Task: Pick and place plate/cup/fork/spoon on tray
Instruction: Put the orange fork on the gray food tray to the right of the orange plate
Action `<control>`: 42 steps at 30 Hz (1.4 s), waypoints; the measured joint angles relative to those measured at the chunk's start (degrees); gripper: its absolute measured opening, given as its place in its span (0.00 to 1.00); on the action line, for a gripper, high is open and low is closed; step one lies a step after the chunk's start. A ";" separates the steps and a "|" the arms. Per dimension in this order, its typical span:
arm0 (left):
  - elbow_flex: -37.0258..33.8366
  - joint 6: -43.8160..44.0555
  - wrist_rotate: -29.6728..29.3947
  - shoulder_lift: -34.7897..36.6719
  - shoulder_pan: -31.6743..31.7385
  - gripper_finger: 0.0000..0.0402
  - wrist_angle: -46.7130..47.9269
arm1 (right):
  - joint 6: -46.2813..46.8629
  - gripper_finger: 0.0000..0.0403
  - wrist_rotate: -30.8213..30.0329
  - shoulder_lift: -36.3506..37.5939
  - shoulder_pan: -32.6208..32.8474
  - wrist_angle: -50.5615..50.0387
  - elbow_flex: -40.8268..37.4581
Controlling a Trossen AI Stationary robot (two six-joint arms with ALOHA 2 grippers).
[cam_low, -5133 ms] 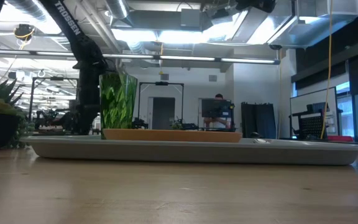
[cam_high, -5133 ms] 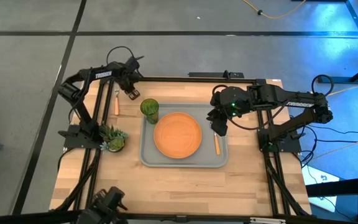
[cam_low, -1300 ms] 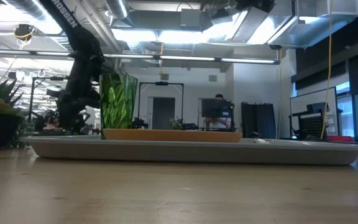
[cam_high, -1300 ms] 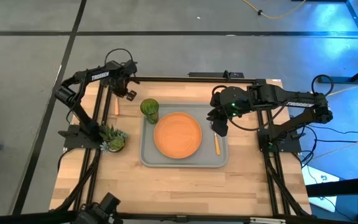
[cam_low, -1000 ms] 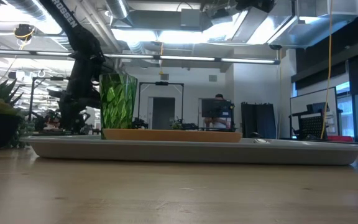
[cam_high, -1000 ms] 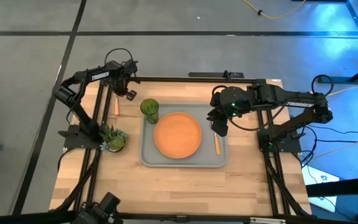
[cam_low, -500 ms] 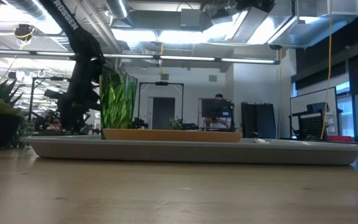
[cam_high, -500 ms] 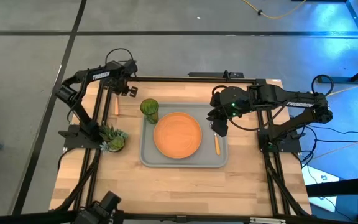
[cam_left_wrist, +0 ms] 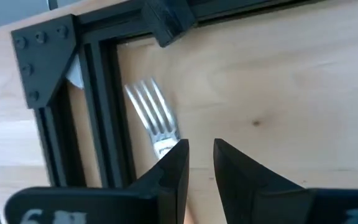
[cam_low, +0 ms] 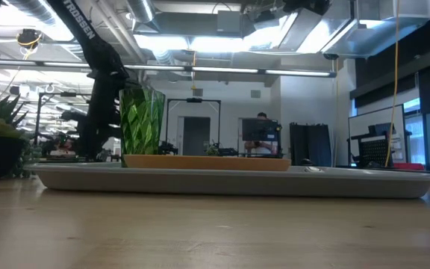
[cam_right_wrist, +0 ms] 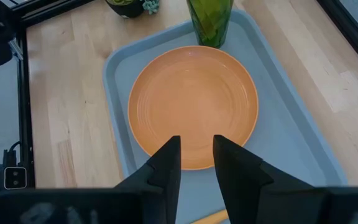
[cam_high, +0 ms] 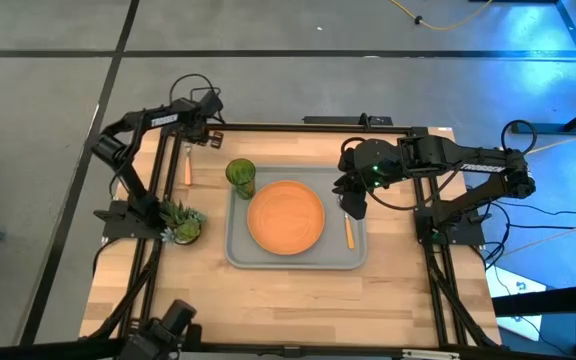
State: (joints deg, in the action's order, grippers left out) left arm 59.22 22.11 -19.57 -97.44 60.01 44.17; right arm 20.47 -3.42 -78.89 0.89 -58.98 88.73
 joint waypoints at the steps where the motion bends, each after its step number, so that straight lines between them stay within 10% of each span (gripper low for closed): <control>1: 0.00 -0.01 -0.08 -0.22 0.03 0.17 -0.36 | 0.00 0.25 0.00 -0.02 -0.02 0.00 0.00; 19: 0.81 -1.48 -1.54 -0.25 3.76 0.17 -1.33 | 0.00 0.25 0.00 -0.02 0.00 0.00 0.00; 28: 0.85 -5.94 11.25 -0.25 1.98 0.13 -0.94 | 0.00 0.25 0.00 -0.02 0.00 0.00 0.00; 42: 0.90 -5.96 12.69 -0.23 -1.47 0.00 8.88 | 0.00 0.25 0.00 0.00 -0.02 0.00 0.00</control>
State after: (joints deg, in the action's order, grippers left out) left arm 60.12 16.15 -6.88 -97.67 58.53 53.05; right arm 20.47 -3.42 -78.90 0.87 -58.98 88.73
